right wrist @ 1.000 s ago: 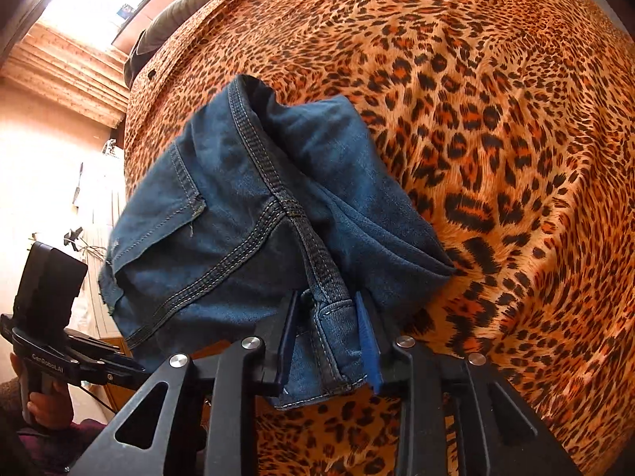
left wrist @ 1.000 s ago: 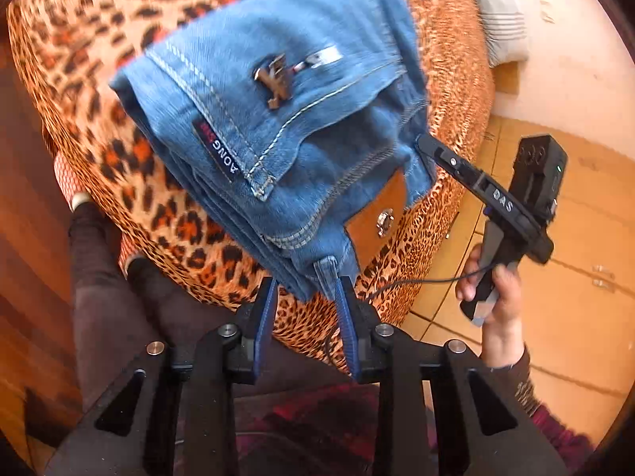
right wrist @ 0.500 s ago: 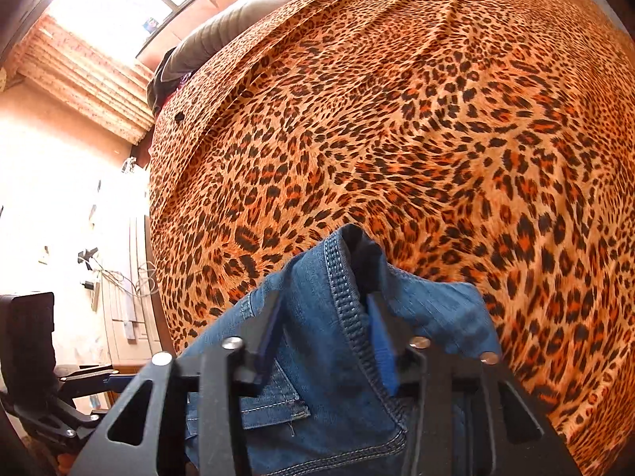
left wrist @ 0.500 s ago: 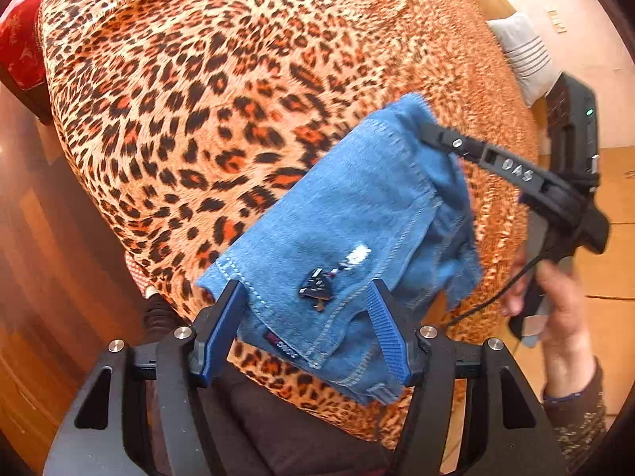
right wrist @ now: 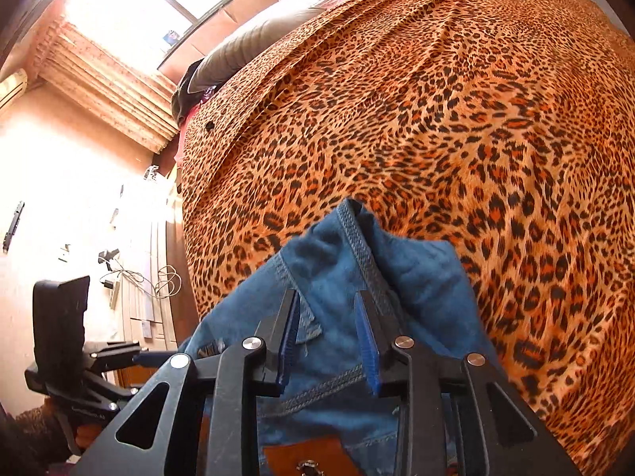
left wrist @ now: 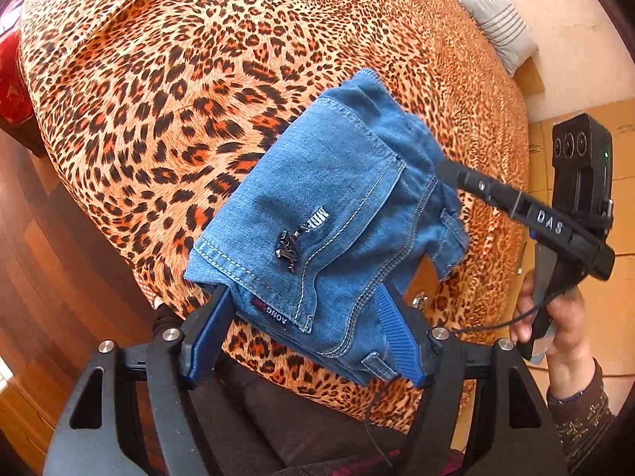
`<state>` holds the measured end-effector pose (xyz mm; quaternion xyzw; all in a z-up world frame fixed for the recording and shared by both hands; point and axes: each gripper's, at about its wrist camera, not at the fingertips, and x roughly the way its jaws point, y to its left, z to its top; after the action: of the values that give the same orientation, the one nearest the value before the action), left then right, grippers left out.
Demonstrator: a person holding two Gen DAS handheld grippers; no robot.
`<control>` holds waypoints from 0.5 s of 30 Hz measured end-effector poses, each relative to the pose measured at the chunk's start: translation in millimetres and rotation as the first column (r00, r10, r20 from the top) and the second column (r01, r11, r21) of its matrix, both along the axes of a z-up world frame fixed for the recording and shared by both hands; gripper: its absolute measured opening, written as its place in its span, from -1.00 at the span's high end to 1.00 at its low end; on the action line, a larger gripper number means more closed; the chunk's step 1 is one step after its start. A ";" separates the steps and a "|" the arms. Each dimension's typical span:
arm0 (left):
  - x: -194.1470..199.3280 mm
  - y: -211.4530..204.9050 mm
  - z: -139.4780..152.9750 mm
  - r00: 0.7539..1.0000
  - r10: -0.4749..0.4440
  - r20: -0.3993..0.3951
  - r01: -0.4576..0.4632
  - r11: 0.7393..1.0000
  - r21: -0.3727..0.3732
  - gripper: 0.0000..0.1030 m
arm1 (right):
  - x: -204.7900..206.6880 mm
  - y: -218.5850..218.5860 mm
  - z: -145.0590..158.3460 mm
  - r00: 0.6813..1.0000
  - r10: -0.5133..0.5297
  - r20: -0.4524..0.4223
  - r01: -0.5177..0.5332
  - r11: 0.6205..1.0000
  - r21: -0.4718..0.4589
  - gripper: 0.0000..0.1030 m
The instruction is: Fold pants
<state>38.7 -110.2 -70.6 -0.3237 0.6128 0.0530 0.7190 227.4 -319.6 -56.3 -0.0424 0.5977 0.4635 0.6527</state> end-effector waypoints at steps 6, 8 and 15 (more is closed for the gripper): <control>14.8 -17.0 -37.9 0.972 -0.128 -0.199 0.140 0.989 0.050 -0.41 | -15.0 -30.2 -35.4 0.994 -0.104 -0.023 0.102 0.992 -0.076 0.43; 10.6 -15.7 -14.7 0.970 -0.186 -0.157 0.197 0.978 0.060 -0.40 | -12.7 -45.6 -15.5 0.986 -0.167 -0.025 0.166 0.986 -0.027 0.37; 37.2 0.9 54.7 0.942 -0.334 0.007 0.330 0.933 0.146 -0.45 | -24.8 -153.6 14.1 0.871 -0.483 -0.090 0.489 0.868 0.080 -0.41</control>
<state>75.9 -109.3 -15.9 -0.1640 0.6417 -0.0308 0.7486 202.6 -473.1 -42.2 0.1578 0.5868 0.3149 0.7291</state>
